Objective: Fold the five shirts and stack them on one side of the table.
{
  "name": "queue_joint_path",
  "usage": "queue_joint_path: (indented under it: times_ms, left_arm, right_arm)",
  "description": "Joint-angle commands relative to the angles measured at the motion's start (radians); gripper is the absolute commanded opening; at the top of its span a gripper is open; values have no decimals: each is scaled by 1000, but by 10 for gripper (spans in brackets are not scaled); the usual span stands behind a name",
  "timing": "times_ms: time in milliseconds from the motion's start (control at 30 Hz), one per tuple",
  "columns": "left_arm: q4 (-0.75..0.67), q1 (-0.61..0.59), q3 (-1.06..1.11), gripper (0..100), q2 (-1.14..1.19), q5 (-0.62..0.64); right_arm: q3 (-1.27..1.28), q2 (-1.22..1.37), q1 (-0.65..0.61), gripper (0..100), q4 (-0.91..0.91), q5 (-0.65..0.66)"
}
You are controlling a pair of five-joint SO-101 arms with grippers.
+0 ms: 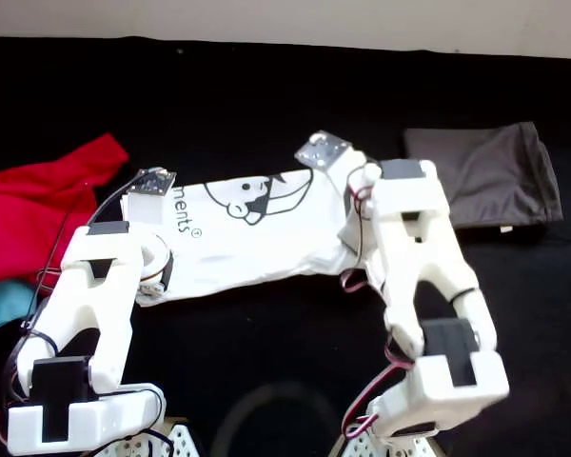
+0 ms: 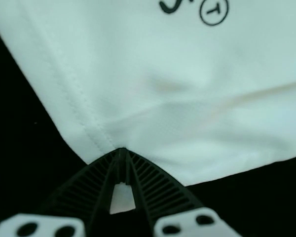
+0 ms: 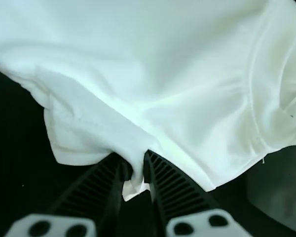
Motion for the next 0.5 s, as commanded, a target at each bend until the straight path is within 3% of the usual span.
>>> queue_joint_path:
  times_ms: [0, 233, 467]
  left_arm:
    - [-20, -7, 2, 9, 2, 0]
    - [-20, -7, 2, 9, 2, 0]
    - [-20, -7, 2, 9, 2, 0]
  right_arm:
    - [-176, 93, 7, 6, 13, 8]
    - [-426, 315, 4, 20, 13, 8]
    - [-638, 481, 8, 254, 42, -180]
